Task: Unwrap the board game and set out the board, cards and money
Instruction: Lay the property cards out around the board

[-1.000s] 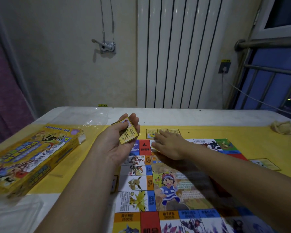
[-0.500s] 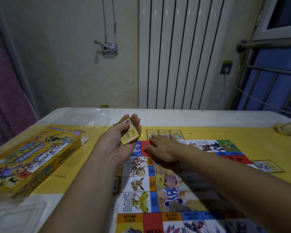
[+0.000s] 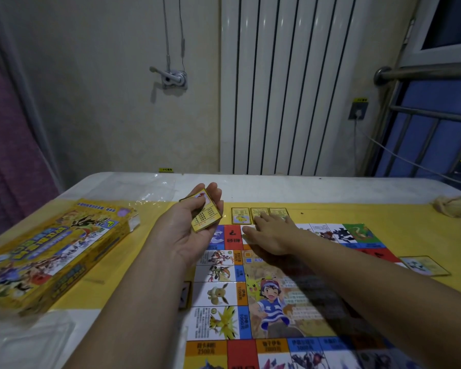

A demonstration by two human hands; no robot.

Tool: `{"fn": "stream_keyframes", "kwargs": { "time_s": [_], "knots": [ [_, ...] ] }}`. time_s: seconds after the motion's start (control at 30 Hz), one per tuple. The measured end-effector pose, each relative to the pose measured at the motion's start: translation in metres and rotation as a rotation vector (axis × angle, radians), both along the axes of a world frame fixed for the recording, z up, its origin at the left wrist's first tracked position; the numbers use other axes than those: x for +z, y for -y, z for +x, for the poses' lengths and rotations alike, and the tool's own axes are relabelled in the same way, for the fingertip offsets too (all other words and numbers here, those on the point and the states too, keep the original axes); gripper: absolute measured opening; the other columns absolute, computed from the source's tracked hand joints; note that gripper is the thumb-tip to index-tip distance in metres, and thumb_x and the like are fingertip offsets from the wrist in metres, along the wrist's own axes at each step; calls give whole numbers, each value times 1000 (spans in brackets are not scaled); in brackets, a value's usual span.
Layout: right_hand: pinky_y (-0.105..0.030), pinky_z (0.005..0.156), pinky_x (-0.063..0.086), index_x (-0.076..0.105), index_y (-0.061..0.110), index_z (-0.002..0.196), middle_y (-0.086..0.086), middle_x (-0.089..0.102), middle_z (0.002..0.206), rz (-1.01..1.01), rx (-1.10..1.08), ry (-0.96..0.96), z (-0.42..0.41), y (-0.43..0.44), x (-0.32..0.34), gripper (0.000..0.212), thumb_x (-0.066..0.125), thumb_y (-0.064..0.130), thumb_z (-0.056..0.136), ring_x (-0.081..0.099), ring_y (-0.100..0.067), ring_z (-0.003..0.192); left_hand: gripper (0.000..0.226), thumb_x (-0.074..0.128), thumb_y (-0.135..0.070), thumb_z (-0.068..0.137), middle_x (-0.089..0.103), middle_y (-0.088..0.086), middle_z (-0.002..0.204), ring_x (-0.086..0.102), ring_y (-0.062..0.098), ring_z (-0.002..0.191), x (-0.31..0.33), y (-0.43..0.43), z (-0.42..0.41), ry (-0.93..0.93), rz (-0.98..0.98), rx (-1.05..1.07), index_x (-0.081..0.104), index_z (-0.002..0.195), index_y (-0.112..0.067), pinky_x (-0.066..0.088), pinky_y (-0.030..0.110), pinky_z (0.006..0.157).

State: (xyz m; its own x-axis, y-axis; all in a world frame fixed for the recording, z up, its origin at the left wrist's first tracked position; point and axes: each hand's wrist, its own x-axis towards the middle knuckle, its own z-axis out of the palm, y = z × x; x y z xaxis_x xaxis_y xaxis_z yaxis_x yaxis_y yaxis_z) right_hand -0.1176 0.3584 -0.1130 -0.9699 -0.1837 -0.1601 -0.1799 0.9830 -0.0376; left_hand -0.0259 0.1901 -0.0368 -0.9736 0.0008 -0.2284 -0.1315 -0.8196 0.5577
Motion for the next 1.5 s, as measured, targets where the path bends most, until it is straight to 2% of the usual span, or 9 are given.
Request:
{"fn": "stream_keyframes", "kwargs": {
  "time_s": [0.17,0.37,0.73,0.83,0.97,1.03,1.1,1.2,1.5],
  "knots": [
    [-55,116,2,24,14,147,-7,17,158,-20,17,-5,-2,6,-1,68,16,59,97,11,-25,146,26,41,1,97,73,11,76,68,18,72,-1,0,-2,1,-7,-1,58,115,-4,53,27,57],
    [-53,116,7,30,14,144,-9,21,155,-37,6,-40,-3,3,0,67,18,59,96,16,-27,144,25,40,1,97,70,12,86,66,19,77,1,1,-2,1,2,-2,58,113,-3,51,28,63],
    [-54,116,4,25,16,147,-8,19,157,14,7,-22,-1,3,0,70,15,61,95,13,-26,145,27,40,0,97,67,10,91,63,16,76,-2,4,-4,30,-50,22,61,112,-7,50,27,65],
    [-55,115,7,28,18,147,-9,19,157,-24,5,-61,-8,-3,6,67,15,60,95,13,-27,145,30,44,-3,96,61,4,97,53,10,74,-1,7,-12,21,-350,33,65,111,-17,46,25,64],
    [-57,113,16,23,23,149,-10,14,158,12,17,0,-16,-27,8,60,18,54,98,10,-30,145,41,38,-7,98,54,6,127,44,9,70,-10,-6,-46,-126,-1328,-34,56,129,-26,39,22,56],
    [-56,111,21,25,18,146,-12,21,154,10,30,17,-16,-33,5,59,21,52,98,17,-31,142,44,39,-7,97,49,7,137,55,17,92,-25,-17,-69,-315,-1802,-168,49,136,-24,48,28,69],
    [-54,111,18,22,16,147,-12,20,154,-10,32,11,-15,-36,1,61,19,53,98,18,-30,141,46,44,-15,97,40,7,146,44,27,126,-39,-26,-88,-449,-2146,-320,41,142,-23,43,42,99],
    [-53,114,7,8,19,152,-8,6,159,5,38,34,-14,-38,-3,65,16,54,98,8,-26,146,45,38,-21,101,31,7,152,29,28,139,-49,-34,-104,-508,-2303,-483,34,146,-20,27,48,111],
    [-53,115,3,7,20,152,-8,7,159,3,52,46,-10,-39,-2,64,16,53,99,8,-26,146,37,37,-17,100,48,11,137,47,29,121,-63,-47,-116,-437,-2450,-664,45,136,-13,39,38,96]
  ]
}}
